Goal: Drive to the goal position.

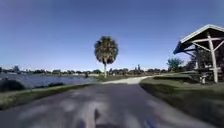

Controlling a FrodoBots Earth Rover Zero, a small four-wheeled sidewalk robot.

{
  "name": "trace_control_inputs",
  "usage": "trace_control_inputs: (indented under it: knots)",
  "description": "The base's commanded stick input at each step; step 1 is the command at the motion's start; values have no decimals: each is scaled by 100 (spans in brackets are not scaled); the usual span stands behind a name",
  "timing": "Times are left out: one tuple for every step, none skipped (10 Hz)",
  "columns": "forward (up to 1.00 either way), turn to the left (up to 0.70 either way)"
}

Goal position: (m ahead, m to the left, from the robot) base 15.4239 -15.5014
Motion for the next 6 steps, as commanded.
trace_control_inputs:
  knots:
    - [85,0]
    - [85,0]
    - [85,0]
    - [85,0]
    - [85,0]
    - [85,0]
